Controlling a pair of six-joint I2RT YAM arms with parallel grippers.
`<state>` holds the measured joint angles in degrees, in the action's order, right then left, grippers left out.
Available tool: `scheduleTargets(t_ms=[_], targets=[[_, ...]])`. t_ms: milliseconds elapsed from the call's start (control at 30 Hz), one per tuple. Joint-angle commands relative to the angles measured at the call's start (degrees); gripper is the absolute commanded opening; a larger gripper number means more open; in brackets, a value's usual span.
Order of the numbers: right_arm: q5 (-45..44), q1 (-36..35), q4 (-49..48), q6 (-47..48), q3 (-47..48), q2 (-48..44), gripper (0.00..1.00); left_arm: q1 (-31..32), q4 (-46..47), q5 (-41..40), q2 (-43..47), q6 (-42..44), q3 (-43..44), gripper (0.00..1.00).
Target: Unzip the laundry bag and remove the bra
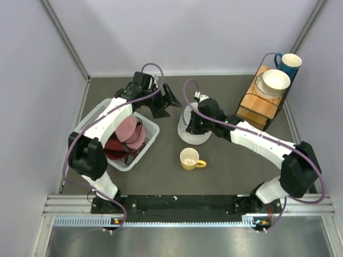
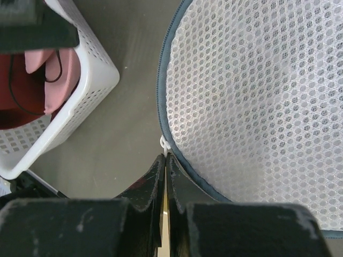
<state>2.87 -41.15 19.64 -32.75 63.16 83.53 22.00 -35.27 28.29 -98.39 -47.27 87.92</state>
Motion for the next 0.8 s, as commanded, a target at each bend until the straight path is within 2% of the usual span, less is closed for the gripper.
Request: scheduleTargets(t_ms=[0,133,167,233,267,300,333,600,767], targets=[[0.46,-0.34,-1.44,-0.47,3.2,0.5,0.0,3.21,9.95,5.27,-0.65,-5.47,-5.04,0.84],[0.55,-0.34,-1.27,-0.38,3.03,0.32,0.0,5.6,11.44,6.16,-5.31,-6.35,-4.25,0.69],[0.55,-0.34,-1.36,-0.38,2.94,-0.11,0.0,5.86,11.71,6.33,-6.89,-6.61,-3.81,0.62],[0.47,-0.16,-1.01,-0.12,2.24,-0.64,0.0,6.13,12.15,7.21,-7.95,-6.87,-2.85,0.44],[0.64,0.45,-0.92,-0.12,1.8,-1.25,0.0,6.13,12.24,6.87,-8.31,-6.7,-2.41,0.23],[0.99,0.89,-0.83,-0.03,0.66,-1.7,0.0,5.86,11.8,6.25,-8.4,-6.44,-1.97,0.09],[1.17,1.41,-0.74,0.06,-0.13,-2.48,0.0,5.69,11.02,5.99,-8.4,-5.39,-1.27,0.0],[1.52,12.13,2.51,3.92,-9.89,-12.67,0.0,-0.02,3.9,6.25,-9.71,0.24,8.13,0.0],[5.38,11.53,3.04,3.58,-8.93,-11.99,0.0,-0.38,1.17,8.53,-17.42,2.79,18.32,0.0]])
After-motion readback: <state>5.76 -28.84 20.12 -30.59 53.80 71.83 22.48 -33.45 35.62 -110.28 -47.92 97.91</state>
